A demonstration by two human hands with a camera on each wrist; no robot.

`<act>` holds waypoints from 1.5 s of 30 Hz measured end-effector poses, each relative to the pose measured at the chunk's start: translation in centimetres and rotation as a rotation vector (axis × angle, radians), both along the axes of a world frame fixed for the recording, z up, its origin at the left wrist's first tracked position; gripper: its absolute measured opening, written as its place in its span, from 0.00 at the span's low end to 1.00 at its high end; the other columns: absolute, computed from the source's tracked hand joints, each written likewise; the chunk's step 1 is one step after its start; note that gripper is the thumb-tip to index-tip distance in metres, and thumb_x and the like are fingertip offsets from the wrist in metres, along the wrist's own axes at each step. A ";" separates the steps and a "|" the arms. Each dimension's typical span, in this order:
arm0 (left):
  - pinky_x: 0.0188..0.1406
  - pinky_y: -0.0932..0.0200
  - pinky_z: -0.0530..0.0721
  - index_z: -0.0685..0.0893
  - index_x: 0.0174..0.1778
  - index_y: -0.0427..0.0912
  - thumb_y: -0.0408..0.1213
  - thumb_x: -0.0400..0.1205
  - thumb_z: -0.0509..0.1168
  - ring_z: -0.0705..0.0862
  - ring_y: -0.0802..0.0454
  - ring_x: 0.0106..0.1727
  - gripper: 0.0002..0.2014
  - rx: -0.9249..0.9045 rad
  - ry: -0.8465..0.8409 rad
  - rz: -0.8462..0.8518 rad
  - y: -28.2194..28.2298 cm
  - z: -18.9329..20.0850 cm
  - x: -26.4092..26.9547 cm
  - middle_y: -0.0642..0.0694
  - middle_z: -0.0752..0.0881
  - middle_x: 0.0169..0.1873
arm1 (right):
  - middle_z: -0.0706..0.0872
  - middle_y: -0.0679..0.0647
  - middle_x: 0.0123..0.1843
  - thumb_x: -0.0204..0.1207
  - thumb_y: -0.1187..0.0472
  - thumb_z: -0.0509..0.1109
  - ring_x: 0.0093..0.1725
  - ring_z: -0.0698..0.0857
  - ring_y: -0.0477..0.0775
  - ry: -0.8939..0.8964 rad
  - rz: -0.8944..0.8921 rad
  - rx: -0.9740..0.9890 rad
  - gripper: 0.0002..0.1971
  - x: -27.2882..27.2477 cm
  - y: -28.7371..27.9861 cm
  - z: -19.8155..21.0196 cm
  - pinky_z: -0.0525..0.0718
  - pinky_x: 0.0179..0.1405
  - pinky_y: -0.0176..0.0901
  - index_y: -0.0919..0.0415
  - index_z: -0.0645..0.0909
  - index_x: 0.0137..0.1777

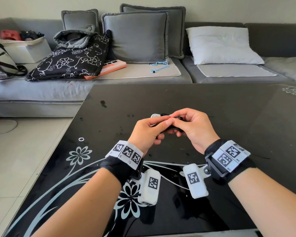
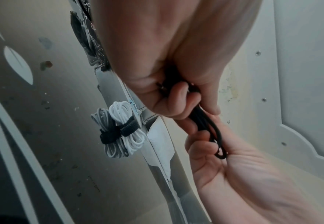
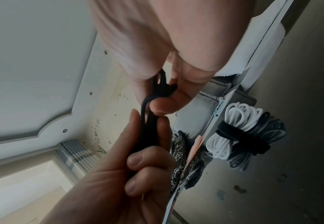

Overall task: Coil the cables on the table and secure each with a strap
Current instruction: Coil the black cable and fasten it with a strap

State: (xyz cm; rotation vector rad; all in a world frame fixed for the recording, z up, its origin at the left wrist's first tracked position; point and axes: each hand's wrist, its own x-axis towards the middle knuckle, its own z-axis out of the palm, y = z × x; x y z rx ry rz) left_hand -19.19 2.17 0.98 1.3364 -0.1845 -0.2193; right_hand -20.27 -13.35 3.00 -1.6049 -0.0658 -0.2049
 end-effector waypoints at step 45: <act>0.37 0.66 0.87 0.91 0.41 0.33 0.21 0.79 0.70 0.85 0.54 0.31 0.06 -0.161 0.229 0.096 -0.7 0.0 -0.6 0.43 0.88 0.33 | 0.92 0.61 0.48 0.74 0.71 0.77 0.46 0.92 0.56 0.123 0.114 -0.020 0.15 -1.6 -4.8 0.4 0.92 0.49 0.49 0.63 0.86 0.61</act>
